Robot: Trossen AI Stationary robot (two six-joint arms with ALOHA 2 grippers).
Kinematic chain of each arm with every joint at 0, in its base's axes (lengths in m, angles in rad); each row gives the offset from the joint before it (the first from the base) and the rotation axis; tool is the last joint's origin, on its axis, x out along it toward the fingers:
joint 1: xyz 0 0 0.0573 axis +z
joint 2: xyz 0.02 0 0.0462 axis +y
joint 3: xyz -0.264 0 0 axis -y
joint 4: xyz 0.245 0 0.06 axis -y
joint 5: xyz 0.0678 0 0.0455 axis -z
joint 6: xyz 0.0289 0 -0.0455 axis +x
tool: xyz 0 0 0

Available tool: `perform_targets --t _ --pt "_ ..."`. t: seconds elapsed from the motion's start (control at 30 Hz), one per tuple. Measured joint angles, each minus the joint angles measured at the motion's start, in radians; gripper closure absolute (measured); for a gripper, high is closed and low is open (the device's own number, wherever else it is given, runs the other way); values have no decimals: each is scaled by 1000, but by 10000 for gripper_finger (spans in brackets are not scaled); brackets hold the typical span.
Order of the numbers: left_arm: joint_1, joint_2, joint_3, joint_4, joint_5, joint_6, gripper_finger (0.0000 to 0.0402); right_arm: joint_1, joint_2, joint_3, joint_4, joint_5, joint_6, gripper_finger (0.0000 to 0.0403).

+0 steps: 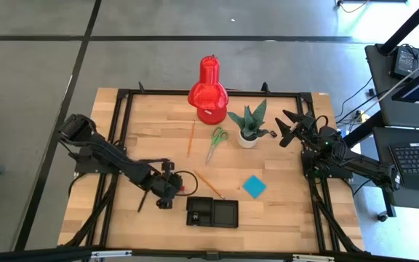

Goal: Pick and place office supplies into organizer
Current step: Put the red eraser into the desk organizer

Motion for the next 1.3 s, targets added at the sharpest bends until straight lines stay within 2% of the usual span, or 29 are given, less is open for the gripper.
perform_targets --t 0.2,0.37,0.57,0.8,1.03,1.3 --pt "28 50 2 5 18 -8 242 0 0 0 0 0 2 143" --pt "62 76 5 6 98 -8 246 0 0 0 0 0 2 143" --pt "70 82 4 11 106 -7 266 0 0 0 0 0 -1 143" --pt "36 89 2 20 16 -8 298 0 0 0 0 0 -4 143" --pt "0 90 0 34 -15 -8 329 0 0 0 0 0 -2 143" --pt "-40 88 29 27 -68 -35 334 0 0 0 0 -1 -2 143"
